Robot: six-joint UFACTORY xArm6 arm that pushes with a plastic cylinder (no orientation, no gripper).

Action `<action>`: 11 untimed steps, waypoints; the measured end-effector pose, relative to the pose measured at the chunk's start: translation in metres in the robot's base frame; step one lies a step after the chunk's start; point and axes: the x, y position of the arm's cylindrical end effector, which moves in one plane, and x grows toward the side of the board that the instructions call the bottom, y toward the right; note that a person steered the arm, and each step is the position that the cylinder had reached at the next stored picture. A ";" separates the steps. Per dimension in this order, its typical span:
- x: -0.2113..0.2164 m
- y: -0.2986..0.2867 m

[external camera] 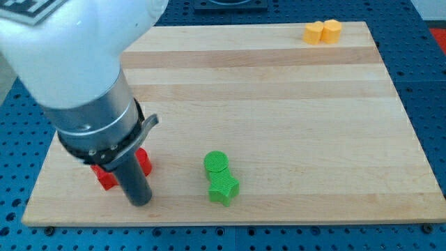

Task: Slide the red blocks diagonally to the bottom left of the yellow blocks

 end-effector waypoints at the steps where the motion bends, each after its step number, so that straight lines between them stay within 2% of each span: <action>1: 0.016 -0.029; 2: 0.019 -0.062; 3: 0.000 -0.103; 4: -0.022 -0.115; 6: -0.024 -0.048; 8: -0.051 0.019; 9: -0.065 0.037; 11: -0.030 0.026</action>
